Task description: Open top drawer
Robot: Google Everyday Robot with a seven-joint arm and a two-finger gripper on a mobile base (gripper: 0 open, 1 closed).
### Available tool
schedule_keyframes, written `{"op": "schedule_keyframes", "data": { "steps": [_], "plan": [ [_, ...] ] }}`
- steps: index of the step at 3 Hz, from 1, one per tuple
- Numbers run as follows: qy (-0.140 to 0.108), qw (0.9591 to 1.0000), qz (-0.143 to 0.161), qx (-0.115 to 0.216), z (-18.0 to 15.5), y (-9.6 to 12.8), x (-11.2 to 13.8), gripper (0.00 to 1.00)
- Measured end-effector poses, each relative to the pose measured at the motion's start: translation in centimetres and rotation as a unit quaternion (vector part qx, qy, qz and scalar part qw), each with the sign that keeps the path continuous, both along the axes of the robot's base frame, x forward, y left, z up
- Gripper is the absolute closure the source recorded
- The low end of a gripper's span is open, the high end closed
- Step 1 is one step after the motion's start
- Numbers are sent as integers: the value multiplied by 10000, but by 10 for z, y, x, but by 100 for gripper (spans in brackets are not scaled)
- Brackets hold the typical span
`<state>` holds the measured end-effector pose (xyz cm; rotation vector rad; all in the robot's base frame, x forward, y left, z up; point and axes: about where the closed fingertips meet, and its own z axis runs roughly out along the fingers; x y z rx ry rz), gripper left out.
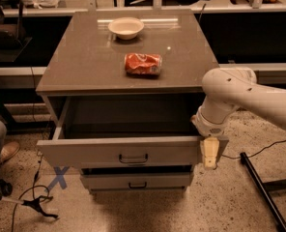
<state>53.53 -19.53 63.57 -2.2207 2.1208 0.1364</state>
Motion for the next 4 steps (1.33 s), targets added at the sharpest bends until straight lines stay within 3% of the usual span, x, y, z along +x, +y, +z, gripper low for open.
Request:
{"op": "schedule_keyframes", "data": {
  "steps": [3, 4],
  "plan": [
    [-149, 9999, 9, -87, 21, 10, -48, 0],
    [-64, 10000, -21, -60, 18, 10, -55, 18]
  ]
}}
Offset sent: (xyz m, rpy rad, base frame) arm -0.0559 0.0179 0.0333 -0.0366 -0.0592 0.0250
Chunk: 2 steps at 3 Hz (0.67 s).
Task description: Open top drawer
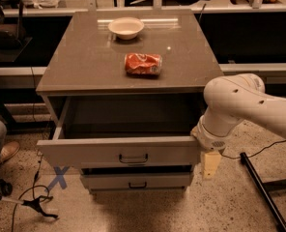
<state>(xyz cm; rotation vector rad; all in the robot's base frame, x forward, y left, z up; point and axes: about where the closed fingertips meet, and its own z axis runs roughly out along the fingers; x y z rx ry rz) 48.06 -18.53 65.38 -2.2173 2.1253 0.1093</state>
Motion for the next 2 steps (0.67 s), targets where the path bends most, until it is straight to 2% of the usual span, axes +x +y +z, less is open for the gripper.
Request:
{"op": "schedule_keyframes", "data": {
  "steps": [1, 2],
  "plan": [
    [122, 9999, 12, 2, -6, 3, -4, 49],
    [86, 10000, -7, -28, -3, 4, -8, 72]
  ]
}}
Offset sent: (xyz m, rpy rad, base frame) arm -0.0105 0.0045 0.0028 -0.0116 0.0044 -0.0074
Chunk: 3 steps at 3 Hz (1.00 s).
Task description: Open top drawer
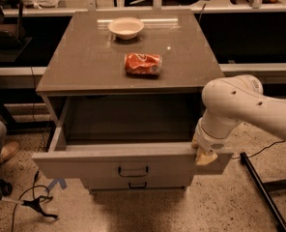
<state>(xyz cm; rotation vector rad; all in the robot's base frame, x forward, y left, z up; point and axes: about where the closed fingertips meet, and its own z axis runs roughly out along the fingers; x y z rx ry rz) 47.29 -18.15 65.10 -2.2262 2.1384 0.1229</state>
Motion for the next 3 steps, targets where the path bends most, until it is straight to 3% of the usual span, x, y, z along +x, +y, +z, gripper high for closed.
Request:
{"op": "schedule_keyframes", "data": {
  "steps": [1, 2, 3],
  "plan": [
    [-178, 9998, -114, -29, 11, -5, -9, 95],
    [-178, 9998, -113, -29, 9, -5, -9, 100],
    [-180, 9998, -112, -33, 10, -5, -10, 86]
  ]
}}
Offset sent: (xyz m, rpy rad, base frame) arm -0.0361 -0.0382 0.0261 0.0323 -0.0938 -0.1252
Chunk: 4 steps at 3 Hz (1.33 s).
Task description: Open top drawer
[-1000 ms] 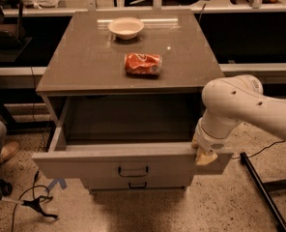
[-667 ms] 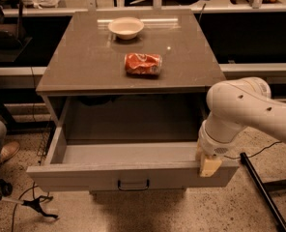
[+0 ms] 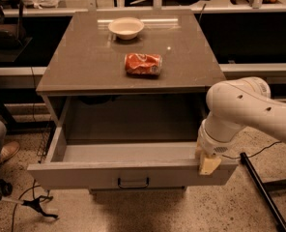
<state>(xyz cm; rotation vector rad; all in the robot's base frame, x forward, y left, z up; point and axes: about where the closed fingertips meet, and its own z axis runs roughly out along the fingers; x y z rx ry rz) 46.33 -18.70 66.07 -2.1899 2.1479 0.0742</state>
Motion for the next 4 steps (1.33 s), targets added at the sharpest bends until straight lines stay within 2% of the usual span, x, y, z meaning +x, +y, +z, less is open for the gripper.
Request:
{"op": "schedule_keyframes", "data": {
  "steps": [3, 4],
  "plan": [
    [-7, 10000, 3, -16, 1, -1, -2, 16],
    [-9, 10000, 4, -21, 2, -1, -2, 0]
  ]
}}
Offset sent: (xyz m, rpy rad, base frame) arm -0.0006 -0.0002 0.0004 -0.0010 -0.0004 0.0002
